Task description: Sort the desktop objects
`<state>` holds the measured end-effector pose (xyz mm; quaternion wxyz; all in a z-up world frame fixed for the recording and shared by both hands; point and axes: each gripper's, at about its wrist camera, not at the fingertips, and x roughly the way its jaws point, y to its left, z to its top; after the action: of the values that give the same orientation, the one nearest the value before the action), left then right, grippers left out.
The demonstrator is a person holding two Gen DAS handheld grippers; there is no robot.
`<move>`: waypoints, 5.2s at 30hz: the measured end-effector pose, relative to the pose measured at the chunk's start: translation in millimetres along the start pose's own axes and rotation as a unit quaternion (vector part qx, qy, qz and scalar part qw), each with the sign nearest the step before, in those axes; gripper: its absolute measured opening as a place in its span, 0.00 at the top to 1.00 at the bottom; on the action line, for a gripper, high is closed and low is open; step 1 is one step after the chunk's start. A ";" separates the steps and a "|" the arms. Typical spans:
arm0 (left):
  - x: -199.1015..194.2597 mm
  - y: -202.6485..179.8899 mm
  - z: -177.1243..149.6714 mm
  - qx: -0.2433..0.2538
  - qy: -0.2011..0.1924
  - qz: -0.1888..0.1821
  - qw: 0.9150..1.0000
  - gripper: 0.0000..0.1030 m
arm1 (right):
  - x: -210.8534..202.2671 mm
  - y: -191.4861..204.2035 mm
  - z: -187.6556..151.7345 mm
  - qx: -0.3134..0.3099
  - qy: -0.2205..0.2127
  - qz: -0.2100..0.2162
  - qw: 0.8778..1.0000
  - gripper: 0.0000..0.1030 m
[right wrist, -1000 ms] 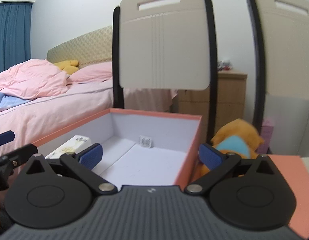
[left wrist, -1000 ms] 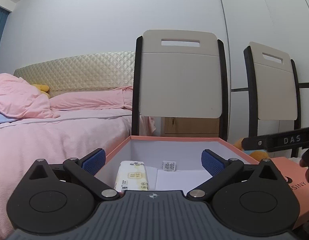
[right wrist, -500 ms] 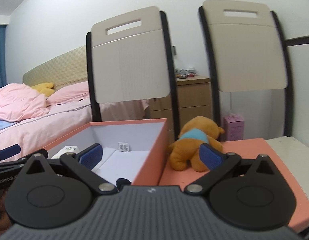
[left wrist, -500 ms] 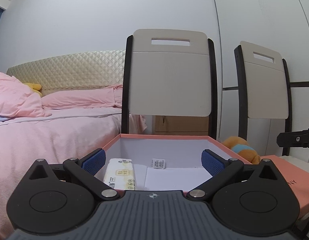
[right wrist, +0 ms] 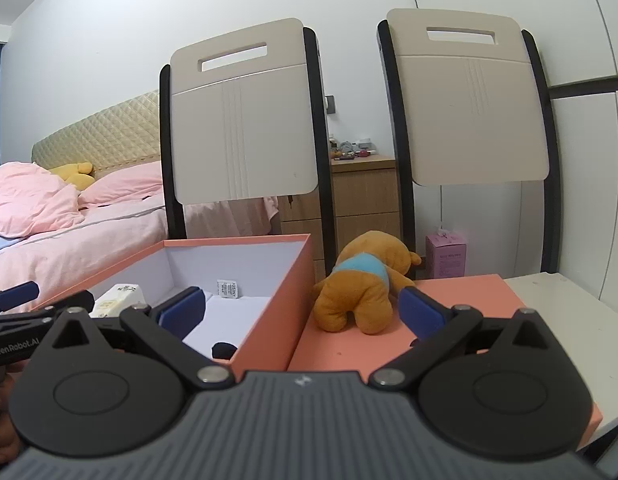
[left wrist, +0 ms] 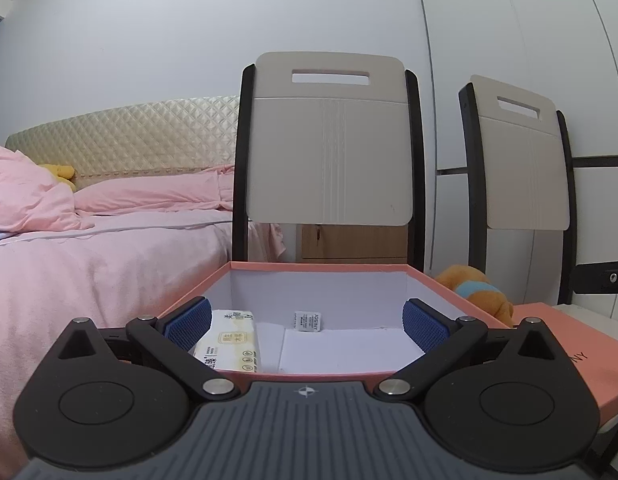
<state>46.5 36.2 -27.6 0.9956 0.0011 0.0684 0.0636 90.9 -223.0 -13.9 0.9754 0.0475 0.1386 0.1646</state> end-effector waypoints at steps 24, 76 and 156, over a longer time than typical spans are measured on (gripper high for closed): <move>68.1 -167.7 64.1 0.059 0.046 -0.125 0.989 0.10 | -70.1 -50.0 -12.9 0.079 -0.011 -0.062 0.995 0.00; 174.4 -16.8 62.6 0.060 0.178 -0.024 0.982 0.54 | 11.1 -52.4 -14.7 0.140 -0.011 -0.023 0.990 0.00; 32.3 2.0 -13.3 0.003 0.068 -0.021 0.997 0.09 | 14.5 -9.5 -18.2 0.070 -0.065 -0.048 0.994 0.00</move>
<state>76.2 42.3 -45.2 0.9898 -0.0018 0.1359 0.0429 101.8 -226.2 -36.4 0.9834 0.1197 0.0882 0.1038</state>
